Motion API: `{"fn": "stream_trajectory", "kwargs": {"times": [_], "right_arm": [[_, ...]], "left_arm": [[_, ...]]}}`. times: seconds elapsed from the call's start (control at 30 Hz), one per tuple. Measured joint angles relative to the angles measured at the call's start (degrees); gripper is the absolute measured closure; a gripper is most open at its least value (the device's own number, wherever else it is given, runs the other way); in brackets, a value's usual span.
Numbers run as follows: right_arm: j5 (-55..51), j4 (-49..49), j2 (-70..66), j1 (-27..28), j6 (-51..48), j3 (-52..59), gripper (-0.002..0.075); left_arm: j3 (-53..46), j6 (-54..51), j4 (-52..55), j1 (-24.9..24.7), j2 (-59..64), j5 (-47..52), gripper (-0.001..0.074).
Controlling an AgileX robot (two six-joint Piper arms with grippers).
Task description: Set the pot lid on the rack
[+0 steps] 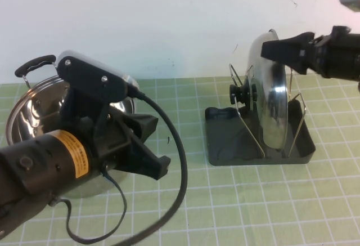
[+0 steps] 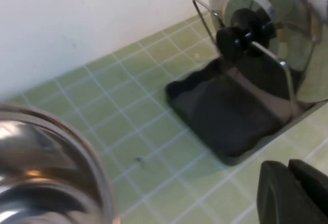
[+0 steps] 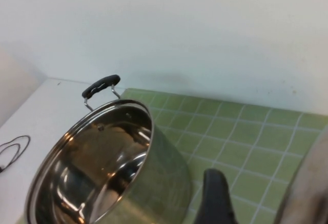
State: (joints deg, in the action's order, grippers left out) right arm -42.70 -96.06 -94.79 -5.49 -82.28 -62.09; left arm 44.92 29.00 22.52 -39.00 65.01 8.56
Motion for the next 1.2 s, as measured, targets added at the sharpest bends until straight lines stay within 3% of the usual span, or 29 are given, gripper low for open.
{"fn": "stream_trajectory", "kwargs": {"times": [0.17, 0.23, 0.3, 0.43, 0.53, 0.77, 0.9, 1.07, 1.2], "right_arm": [[-3.19, -0.33, 4.21, 3.19, -4.59, 0.00, 0.0258], [-5.56, -0.02, 6.66, 4.54, -5.77, -0.82, 0.0297], [-7.70, 2.60, 8.92, 5.11, -6.24, -2.45, 0.0379], [-13.36, 15.96, 13.27, 5.11, -2.22, -8.54, 0.0638], [-18.96, 29.40, 15.69, 5.11, 6.56, -13.56, 0.0698], [-24.16, 61.73, 22.00, 4.75, 26.34, -16.76, 0.0720], [-24.81, 76.97, 26.89, 4.21, 34.65, -14.77, 0.0720], [-21.63, 81.61, 34.43, 4.08, 36.09, -7.99, 0.0723], [-18.09, 80.86, 41.62, 4.08, 33.16, -0.29, 0.0725]], "left_arm": [[1.47, 0.00, 8.94, 0.00, -0.09, 7.45, 0.0736], [3.16, 0.00, 10.34, 0.00, -0.35, 13.63, 0.0736], [5.35, 0.00, 11.34, 0.00, -1.28, 20.50, 0.0736], [9.67, 0.00, 12.63, 0.00, -4.59, 31.38, 0.0736], [12.03, 0.58, 12.89, 0.04, -9.23, 36.71, 0.0736], [12.39, 11.09, 12.72, 0.13, -22.86, 40.19, 0.0736], [8.68, 11.72, 10.63, 0.13, -30.06, 40.89, 0.0736], [-1.66, 10.88, 9.59, 0.13, -36.59, 35.43, 0.0736], [-11.53, 10.67, 9.77, 0.13, -42.71, 23.20, 0.0736]]}}
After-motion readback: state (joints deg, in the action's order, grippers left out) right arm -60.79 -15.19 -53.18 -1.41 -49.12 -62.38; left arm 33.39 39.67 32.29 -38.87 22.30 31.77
